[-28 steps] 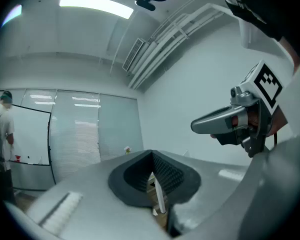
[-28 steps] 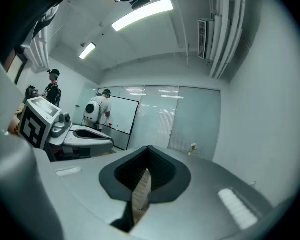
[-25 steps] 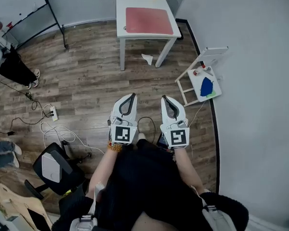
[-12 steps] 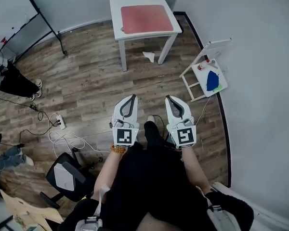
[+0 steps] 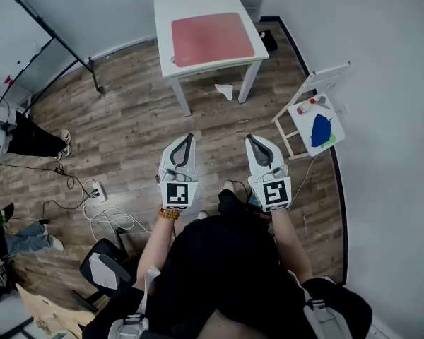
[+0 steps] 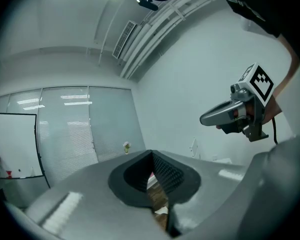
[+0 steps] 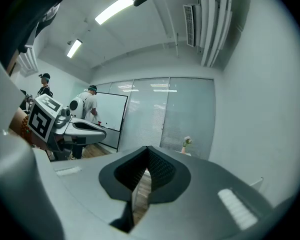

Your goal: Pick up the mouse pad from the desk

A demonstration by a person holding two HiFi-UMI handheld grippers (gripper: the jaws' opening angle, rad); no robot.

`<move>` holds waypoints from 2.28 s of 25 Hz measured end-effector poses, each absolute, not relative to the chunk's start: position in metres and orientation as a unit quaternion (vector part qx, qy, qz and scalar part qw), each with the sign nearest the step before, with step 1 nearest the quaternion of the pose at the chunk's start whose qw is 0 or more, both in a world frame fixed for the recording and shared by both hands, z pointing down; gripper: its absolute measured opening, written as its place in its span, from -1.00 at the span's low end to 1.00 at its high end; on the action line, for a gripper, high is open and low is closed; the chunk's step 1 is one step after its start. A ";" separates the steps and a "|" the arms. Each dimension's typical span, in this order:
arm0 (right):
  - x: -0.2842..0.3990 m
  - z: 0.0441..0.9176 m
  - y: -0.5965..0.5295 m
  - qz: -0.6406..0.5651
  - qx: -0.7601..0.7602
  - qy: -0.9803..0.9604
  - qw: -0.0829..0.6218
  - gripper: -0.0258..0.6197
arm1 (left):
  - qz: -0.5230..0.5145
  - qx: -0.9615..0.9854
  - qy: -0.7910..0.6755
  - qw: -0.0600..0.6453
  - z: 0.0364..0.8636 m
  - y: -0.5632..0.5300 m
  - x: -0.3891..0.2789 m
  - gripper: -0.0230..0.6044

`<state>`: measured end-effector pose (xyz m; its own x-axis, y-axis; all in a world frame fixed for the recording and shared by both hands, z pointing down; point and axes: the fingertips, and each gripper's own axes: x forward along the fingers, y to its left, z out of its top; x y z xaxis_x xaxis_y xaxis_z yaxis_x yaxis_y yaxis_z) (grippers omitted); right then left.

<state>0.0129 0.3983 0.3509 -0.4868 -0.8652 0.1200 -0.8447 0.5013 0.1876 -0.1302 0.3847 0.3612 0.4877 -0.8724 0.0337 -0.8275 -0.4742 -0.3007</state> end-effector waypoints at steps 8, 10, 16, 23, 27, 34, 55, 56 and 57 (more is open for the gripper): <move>0.067 0.367 0.324 -0.028 0.496 -0.863 0.095 -0.84 | -0.114 -0.853 0.488 0.143 0.360 0.319 -0.082 -0.92; 0.075 0.376 0.310 -0.016 0.500 -0.860 0.101 -0.84 | -0.110 -0.853 0.490 0.143 0.362 0.307 -0.079 -0.92; 0.073 0.394 0.251 -0.005 0.499 -0.856 0.134 -0.84 | -0.118 -0.853 0.495 0.110 0.389 0.248 -0.092 -0.92; 0.052 0.390 0.171 -0.016 0.493 -0.854 0.164 -0.84 | -0.121 -0.865 0.477 0.099 0.409 0.159 -0.111 -0.92; 0.045 0.385 0.127 -0.016 0.505 -0.844 0.178 -0.84 | -0.121 -0.870 0.463 0.118 0.398 0.115 -0.118 -0.92; 0.015 0.391 0.059 -0.039 0.492 -0.843 0.215 -0.84 | -0.157 -0.872 0.448 0.117 0.422 0.052 -0.132 -0.92; 0.063 0.532 -0.129 -0.095 0.278 -0.899 0.325 -0.84 | -0.371 -0.823 0.404 0.148 0.520 -0.081 -0.082 -0.83; 0.066 0.544 -0.132 -0.099 0.258 -0.902 0.332 -0.83 | -0.381 -0.820 0.401 0.146 0.527 -0.084 -0.080 -0.82; 0.068 0.555 -0.135 -0.103 0.239 -0.903 0.341 -0.83 | -0.390 -0.818 0.398 0.142 0.535 -0.088 -0.078 -0.81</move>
<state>0.0677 -0.1352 0.5551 -0.6531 -0.5021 0.5669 -0.3610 0.8645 0.3498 -0.0775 -0.0878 0.5347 0.3799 -0.7616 0.5250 -0.5410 -0.6433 -0.5416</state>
